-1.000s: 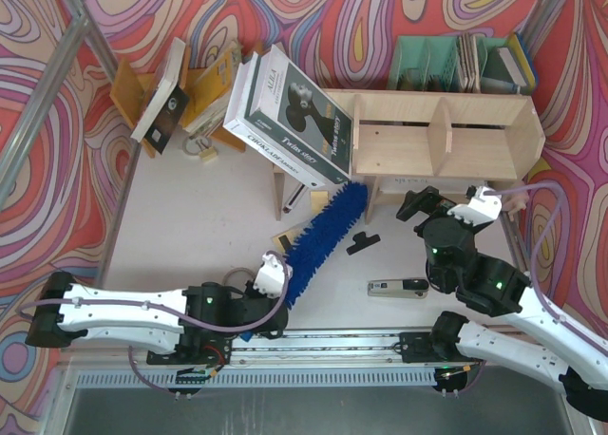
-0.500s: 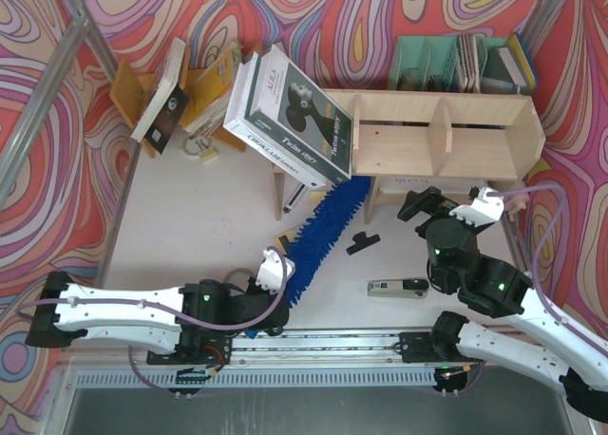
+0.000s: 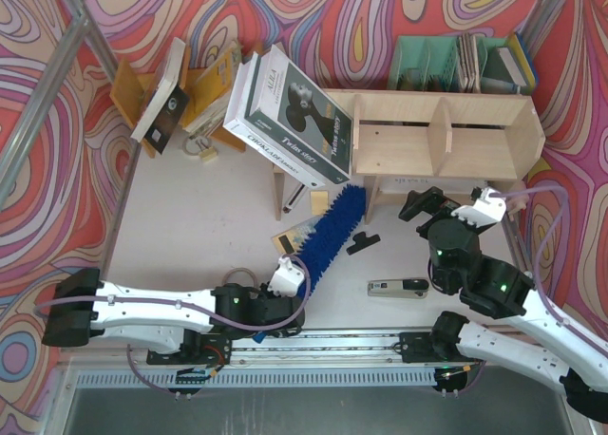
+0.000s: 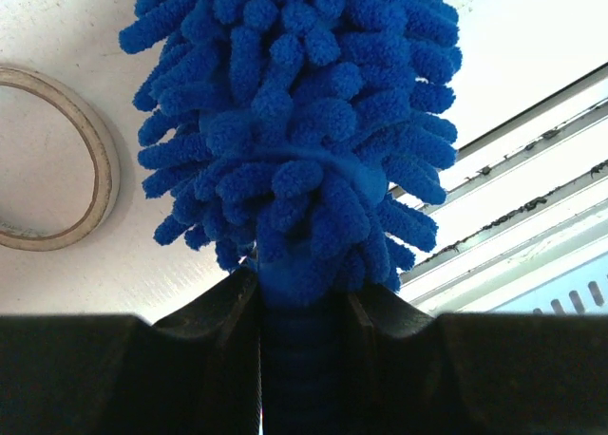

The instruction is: Dust the bookshelf with a duster

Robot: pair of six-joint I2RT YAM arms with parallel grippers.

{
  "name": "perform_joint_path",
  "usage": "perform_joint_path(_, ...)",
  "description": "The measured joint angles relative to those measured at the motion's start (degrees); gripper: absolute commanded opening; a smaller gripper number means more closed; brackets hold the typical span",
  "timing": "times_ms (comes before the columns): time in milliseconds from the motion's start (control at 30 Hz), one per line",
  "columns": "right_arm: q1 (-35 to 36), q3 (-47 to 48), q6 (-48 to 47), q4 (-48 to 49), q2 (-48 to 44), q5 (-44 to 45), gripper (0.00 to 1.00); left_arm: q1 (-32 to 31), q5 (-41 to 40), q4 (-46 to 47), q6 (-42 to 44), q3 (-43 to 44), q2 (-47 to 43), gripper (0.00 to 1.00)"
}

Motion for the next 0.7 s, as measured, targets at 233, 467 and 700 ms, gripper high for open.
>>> perform_joint_path(233, 0.00, 0.00, 0.00, -0.02, -0.26, 0.00, 0.99, 0.15, -0.98, -1.27, 0.44, 2.03, -0.81, 0.00)
perform_joint_path(467, 0.00, 0.00, 0.00, -0.04, -0.28, 0.00, 0.99, 0.44, -3.10, -5.27, 1.29, 6.27, -6.14, 0.00)
perform_joint_path(700, 0.00, 0.00, 0.00, -0.04, -0.31, 0.02, 0.99, 0.42, -3.93, -5.46, 1.66, 6.97, -7.06, 0.00)
